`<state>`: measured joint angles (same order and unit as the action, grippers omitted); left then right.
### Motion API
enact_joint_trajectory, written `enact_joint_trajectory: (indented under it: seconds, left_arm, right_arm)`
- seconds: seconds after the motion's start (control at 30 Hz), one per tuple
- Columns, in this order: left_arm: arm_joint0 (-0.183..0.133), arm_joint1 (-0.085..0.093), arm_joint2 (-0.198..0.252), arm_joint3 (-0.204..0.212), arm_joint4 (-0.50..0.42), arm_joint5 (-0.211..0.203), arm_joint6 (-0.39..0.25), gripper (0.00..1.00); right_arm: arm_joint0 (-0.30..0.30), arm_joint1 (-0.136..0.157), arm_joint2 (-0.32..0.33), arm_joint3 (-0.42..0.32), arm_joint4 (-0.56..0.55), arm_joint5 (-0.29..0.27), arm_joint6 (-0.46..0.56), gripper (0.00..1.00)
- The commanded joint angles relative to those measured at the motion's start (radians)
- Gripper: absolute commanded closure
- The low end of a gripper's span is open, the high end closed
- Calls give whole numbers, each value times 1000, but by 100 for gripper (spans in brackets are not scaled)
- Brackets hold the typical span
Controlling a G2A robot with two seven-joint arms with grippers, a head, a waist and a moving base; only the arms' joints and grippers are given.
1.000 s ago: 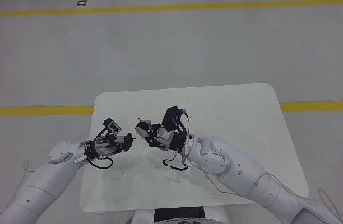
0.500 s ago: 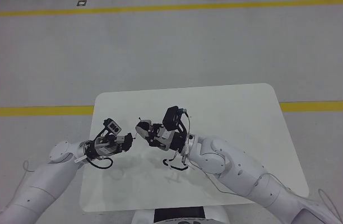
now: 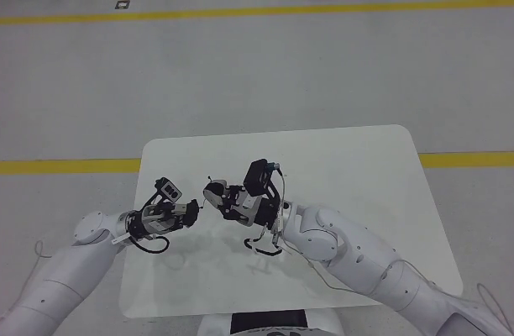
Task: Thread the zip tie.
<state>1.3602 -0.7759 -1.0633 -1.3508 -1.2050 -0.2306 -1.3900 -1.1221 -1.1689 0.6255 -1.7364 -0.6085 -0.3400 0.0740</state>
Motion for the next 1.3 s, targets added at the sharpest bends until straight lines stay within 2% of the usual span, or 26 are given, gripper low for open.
enact_joint_trajectory:
  seconds: [0.0,0.2,0.23,0.3,0.37,0.43,0.53,0.73,0.87,1.07,1.27]
  left_arm:
    - [0,0,0,0,0,0,0,100]
    - [0,0,0,0,0,0,0,100]
    - [1,-1,0,-1,5,0,16,100]
    - [-4,0,-3,-2,50,-5,28,100]
    - [-7,3,-10,7,120,-27,24,100]
    - [-2,5,-17,7,146,-37,0,100]
    - [3,10,-26,3,176,-52,0,100]
    - [11,30,-21,-43,200,-109,0,100]
    - [14,47,-33,-63,192,-109,0,100]
    - [39,69,-66,-80,186,-109,0,100]
    - [41,89,-55,-106,171,-109,0,100]
  right_arm:
    - [0,0,0,0,0,0,0,100]
    - [0,0,0,0,0,0,0,100]
    - [0,0,0,0,0,0,0,100]
    - [0,0,0,0,0,0,0,100]
    - [0,0,0,0,0,0,0,100]
    - [0,0,0,0,0,0,0,100]
    - [0,0,0,0,0,0,0,100]
    - [0,0,0,0,0,0,0,100]
    - [0,0,0,0,0,0,0,100]
    - [0,0,0,0,0,0,0,100]
    - [0,0,0,0,0,0,0,100]
